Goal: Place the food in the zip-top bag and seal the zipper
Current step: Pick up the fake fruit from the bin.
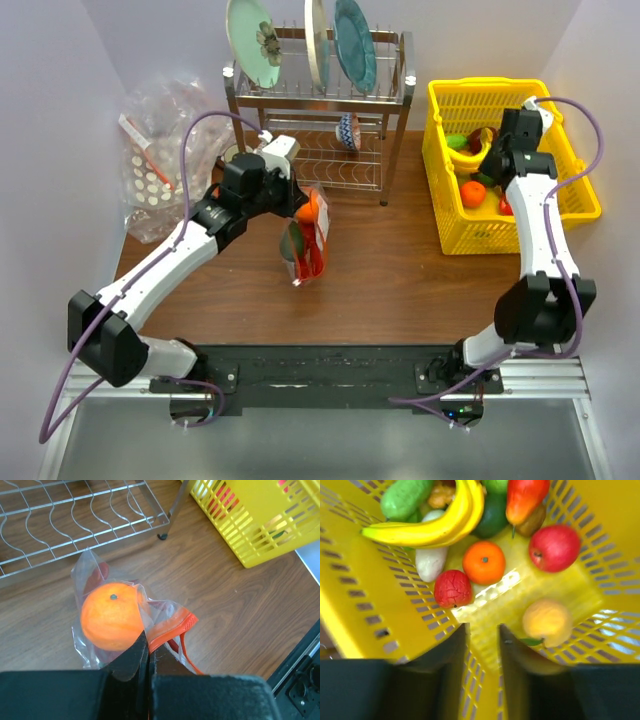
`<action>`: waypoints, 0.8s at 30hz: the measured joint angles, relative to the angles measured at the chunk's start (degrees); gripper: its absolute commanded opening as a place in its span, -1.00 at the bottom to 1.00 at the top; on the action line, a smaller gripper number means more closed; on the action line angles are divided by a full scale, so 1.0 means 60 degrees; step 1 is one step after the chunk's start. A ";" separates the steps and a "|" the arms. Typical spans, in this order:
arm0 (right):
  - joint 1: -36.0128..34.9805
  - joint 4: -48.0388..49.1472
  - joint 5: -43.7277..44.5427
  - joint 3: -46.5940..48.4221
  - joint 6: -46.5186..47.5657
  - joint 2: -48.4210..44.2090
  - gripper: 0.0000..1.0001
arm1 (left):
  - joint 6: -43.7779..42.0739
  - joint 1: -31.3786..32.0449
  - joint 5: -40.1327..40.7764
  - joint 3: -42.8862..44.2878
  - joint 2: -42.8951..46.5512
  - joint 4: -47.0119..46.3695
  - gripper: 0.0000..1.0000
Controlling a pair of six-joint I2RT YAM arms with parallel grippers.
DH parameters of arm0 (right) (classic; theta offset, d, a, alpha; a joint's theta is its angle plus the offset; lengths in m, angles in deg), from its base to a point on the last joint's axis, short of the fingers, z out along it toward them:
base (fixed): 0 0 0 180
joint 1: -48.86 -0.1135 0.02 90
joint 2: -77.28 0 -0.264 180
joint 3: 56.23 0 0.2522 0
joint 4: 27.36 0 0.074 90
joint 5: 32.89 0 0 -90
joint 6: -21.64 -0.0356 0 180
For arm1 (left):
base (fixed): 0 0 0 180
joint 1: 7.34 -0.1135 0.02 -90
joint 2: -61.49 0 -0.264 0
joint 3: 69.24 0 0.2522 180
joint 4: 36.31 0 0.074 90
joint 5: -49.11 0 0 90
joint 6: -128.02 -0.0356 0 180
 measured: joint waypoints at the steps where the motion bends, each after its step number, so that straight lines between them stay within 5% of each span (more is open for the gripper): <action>1: 0.0146 0.0011 -0.0182 -0.0029 -0.0051 0.0244 0.47 | 0.0004 0.0000 -0.0022 -0.0149 0.0044 -0.0080 -1.00; 2: 0.0262 0.0040 -0.0346 -0.0087 -0.0135 0.0452 0.71 | 0.0004 0.0000 -0.0040 -0.0288 0.0076 -0.0149 -1.00; 5: 0.0401 0.0131 -0.0696 -0.0255 -0.0270 0.0951 0.85 | 0.0004 0.0000 -0.0091 -0.0397 0.0087 -0.0189 -0.93; 24: 0.0772 0.2167 -0.0878 0.0000 -0.0714 0.3894 0.78 | 0.0000 0.0000 -0.0280 -0.0681 0.0284 -0.0605 -0.89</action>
